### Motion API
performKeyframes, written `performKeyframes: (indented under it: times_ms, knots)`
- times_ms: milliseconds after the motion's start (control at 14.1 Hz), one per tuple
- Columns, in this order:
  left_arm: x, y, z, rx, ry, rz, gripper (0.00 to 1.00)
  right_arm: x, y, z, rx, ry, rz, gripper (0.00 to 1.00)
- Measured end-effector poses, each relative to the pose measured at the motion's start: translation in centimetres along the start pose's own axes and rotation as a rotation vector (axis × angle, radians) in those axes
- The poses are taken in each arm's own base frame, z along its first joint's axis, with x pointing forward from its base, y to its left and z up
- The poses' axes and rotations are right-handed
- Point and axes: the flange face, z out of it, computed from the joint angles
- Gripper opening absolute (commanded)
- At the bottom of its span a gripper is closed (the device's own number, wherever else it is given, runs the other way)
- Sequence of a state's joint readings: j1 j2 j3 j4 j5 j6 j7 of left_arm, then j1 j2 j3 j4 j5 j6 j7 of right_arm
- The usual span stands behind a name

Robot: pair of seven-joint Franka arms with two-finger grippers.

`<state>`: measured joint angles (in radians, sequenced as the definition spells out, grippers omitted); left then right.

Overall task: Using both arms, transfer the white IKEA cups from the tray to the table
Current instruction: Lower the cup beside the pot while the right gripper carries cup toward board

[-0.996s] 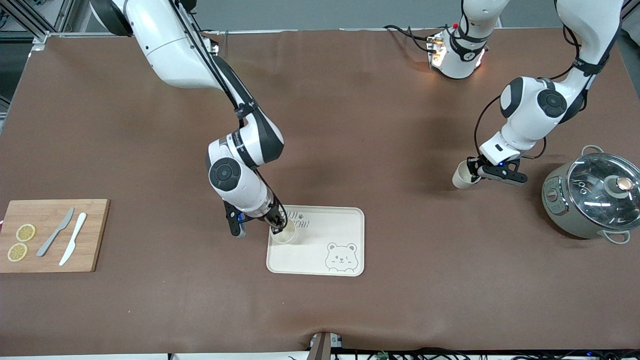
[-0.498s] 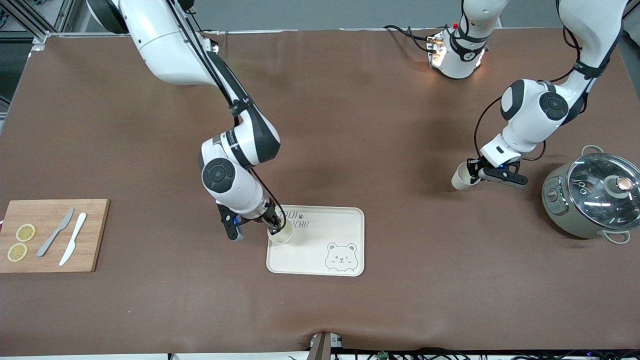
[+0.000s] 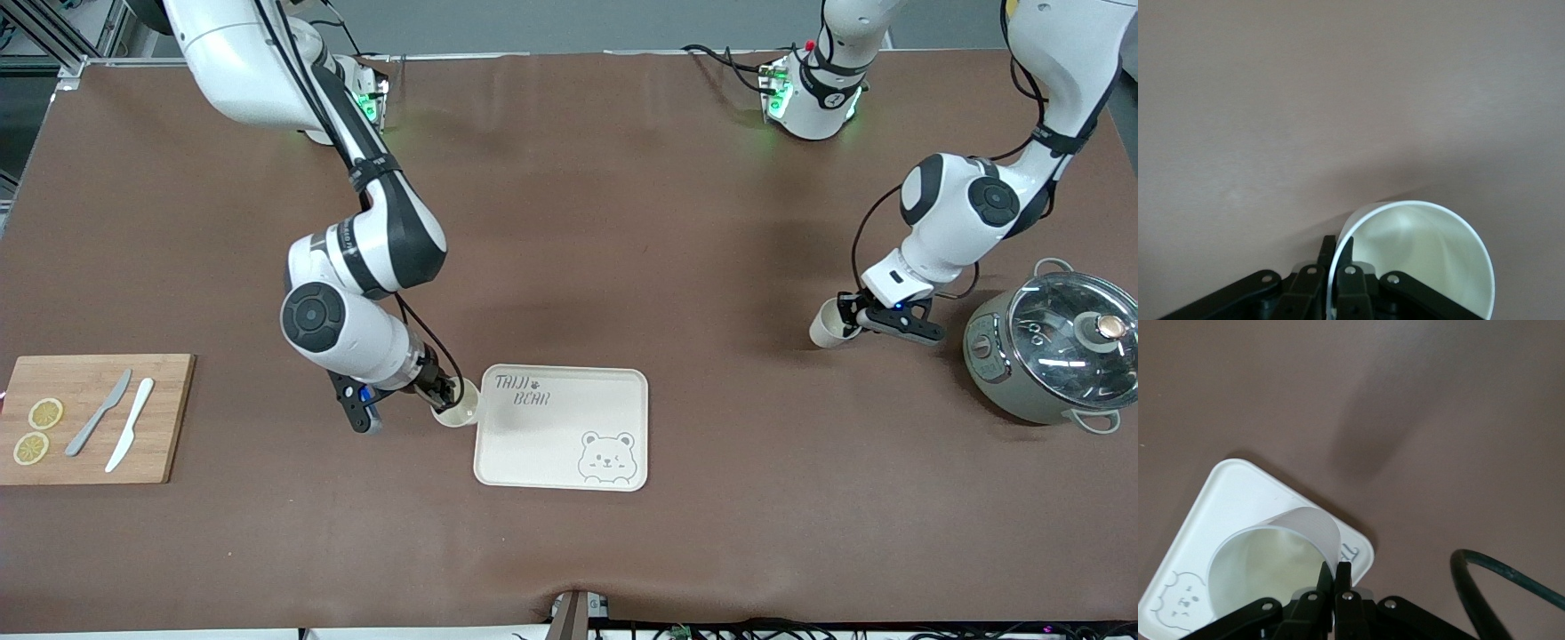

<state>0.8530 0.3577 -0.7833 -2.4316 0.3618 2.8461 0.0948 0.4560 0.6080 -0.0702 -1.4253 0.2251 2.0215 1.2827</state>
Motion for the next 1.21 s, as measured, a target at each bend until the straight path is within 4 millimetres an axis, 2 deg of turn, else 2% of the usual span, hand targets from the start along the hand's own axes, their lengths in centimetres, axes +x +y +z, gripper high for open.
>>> performKeyframes:
  times_ms: [214, 356, 641, 854, 996, 1210]
  knots:
    - [0.3, -0.7, 0.3, -0.007, 0.007, -0.005, 0.00, 1.3, 1.1, -2.3, -0.010, 0.014, -0.050, 0.00]
    - [0.5, -0.7, 0.2, -0.006, 0.010, -0.004, 0.00, 2.4, 2.0, -3.1, -0.027, 0.058, -0.100, 0.00]
    - [0.5, -0.6, 0.4, -0.013, 0.008, -0.005, 0.00, 6.8, 4.4, -3.1, -0.059, 0.061, -0.208, 0.00]
    - [0.7, -0.7, 0.7, -0.023, 0.012, -0.010, 0.00, 8.3, 6.6, -2.7, -0.087, 0.048, -0.276, 0.00]
    - [0.8, -0.8, 0.8, -0.026, 0.013, -0.012, 0.00, 9.0, 7.4, -3.6, -0.073, 0.066, -0.297, 0.00]
    - [0.9, -0.7, 0.8, -0.018, 0.014, 0.014, 0.00, 11.6, 8.5, -4.8, -0.045, 0.082, -0.341, 0.00]
